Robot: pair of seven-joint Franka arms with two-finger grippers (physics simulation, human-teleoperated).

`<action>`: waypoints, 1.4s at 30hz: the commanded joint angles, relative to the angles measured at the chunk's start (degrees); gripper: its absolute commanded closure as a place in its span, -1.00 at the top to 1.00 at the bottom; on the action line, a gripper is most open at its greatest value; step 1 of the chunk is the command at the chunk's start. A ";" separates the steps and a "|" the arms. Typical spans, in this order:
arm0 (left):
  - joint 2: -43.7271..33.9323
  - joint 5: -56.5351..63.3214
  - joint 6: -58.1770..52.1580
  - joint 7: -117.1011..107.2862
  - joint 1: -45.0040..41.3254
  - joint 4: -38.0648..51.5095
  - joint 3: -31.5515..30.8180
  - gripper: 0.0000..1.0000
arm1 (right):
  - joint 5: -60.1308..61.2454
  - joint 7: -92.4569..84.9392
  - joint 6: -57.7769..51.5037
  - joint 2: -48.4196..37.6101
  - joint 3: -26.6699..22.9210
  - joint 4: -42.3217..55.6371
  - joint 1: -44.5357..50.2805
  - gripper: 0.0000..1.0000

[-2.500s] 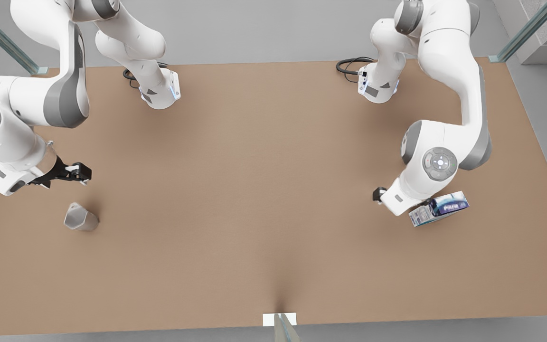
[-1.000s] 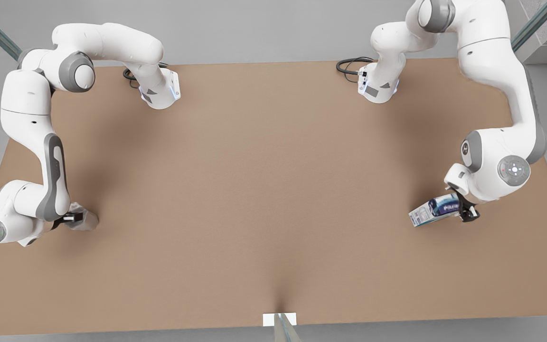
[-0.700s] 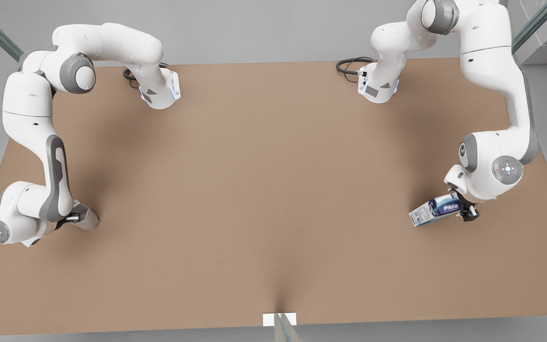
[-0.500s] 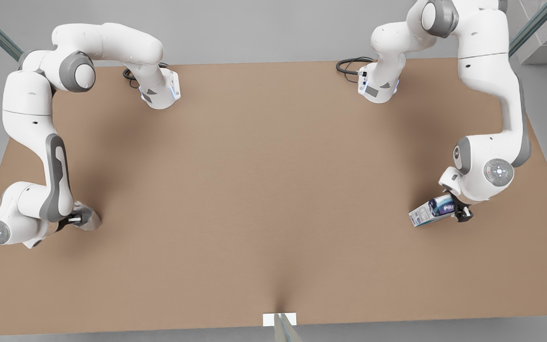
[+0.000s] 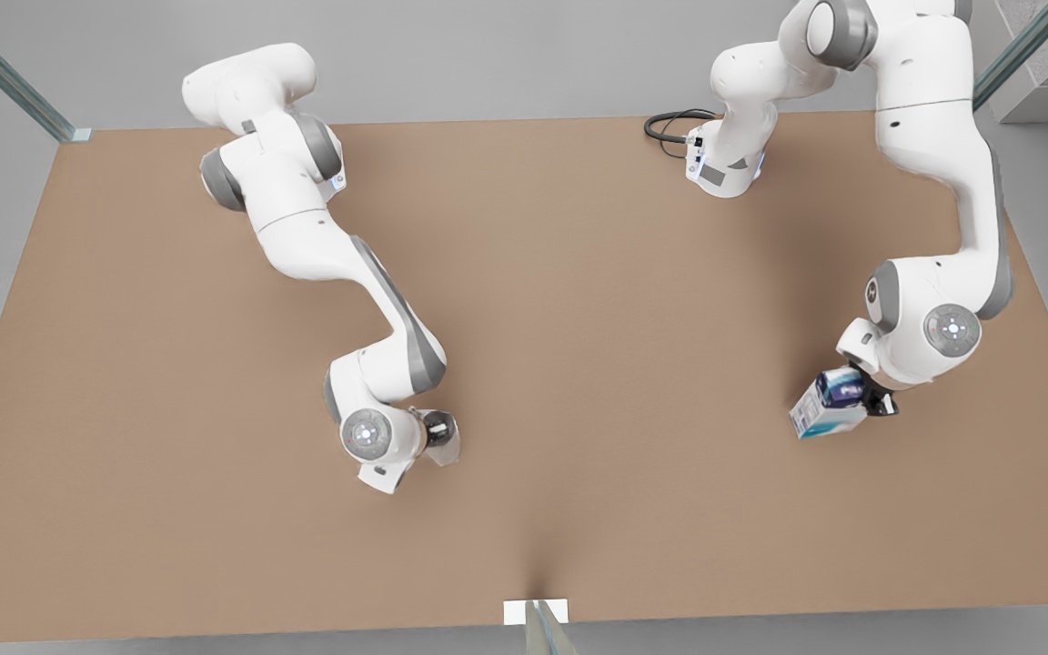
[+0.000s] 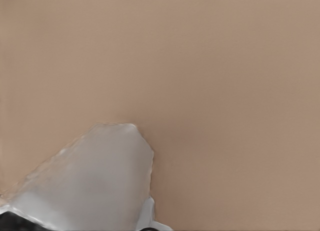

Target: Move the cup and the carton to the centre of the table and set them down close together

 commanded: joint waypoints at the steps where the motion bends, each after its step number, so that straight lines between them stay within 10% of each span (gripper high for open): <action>1: -0.51 -0.43 -0.33 -0.06 -0.03 0.24 -0.52 -0.14 | -0.60 0.62 -0.08 0.41 -0.04 0.60 0.44 -0.57; 8: -3.50 -0.43 -12.10 -7.62 -0.03 5.16 -7.82 -0.16 | 9.77 3.08 3.26 5.25 -7.59 5.78 7.56 -0.51; 12: -3.41 -0.34 -15.62 -11.93 -0.38 7.01 -11.07 -0.15 | 9.78 2.38 5.89 5.34 -8.48 5.78 8.17 0.99; 37: -4.29 0.45 -23.17 -21.24 -1.79 10.17 -17.66 -0.16 | 9.78 2.90 4.93 2.61 -8.48 4.99 8.79 1.00; 42: -4.29 0.80 -27.48 -30.21 -6.00 12.01 -21.88 -0.15 | 1.96 -0.43 -13.87 -18.56 -8.74 -7.14 1.32 1.00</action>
